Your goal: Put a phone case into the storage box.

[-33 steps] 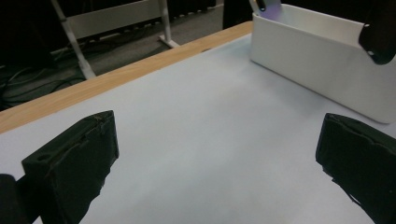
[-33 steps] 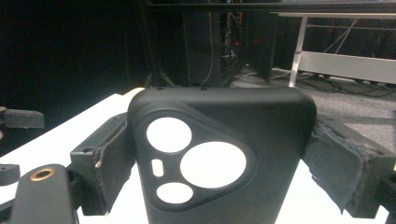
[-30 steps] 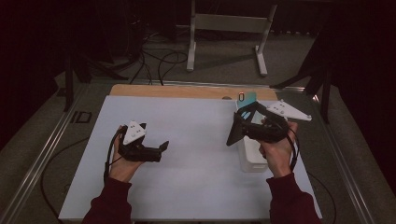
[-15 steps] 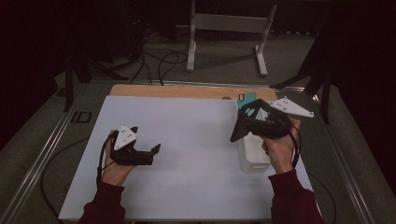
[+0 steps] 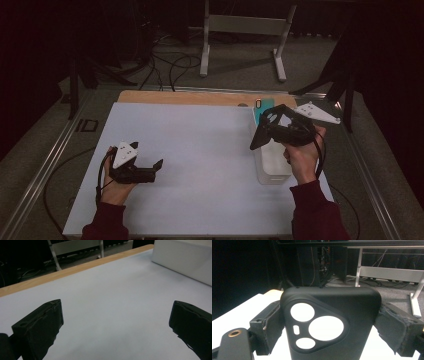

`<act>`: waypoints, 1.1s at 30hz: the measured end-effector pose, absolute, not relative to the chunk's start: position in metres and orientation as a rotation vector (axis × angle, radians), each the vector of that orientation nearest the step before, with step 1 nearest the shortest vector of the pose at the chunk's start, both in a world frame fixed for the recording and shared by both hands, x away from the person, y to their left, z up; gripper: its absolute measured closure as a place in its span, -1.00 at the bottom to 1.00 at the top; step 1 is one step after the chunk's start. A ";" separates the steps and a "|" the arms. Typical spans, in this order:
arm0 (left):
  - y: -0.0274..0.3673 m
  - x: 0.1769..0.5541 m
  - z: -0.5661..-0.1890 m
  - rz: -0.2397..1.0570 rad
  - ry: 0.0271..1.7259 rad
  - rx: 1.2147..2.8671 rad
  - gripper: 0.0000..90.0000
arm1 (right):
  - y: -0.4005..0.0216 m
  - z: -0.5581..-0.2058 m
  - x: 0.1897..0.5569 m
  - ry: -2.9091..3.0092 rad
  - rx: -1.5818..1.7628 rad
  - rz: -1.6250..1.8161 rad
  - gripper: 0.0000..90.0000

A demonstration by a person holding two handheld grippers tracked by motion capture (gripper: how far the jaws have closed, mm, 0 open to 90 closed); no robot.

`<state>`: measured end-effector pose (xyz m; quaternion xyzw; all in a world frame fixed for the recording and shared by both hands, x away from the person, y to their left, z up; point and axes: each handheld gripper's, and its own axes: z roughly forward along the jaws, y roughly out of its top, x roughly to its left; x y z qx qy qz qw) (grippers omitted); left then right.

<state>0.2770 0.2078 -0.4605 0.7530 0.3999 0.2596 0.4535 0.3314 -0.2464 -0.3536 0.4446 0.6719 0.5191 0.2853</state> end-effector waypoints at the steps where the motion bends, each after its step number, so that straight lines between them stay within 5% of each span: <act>1: 0.208 0.277 -0.461 0.641 0.987 1.859 -1.00 | -0.246 -0.354 0.331 1.797 1.189 1.388 -0.70; 33: 0.236 0.260 -0.480 0.665 1.018 1.813 -1.00 | -0.262 -0.351 0.347 1.714 1.254 1.353 -0.70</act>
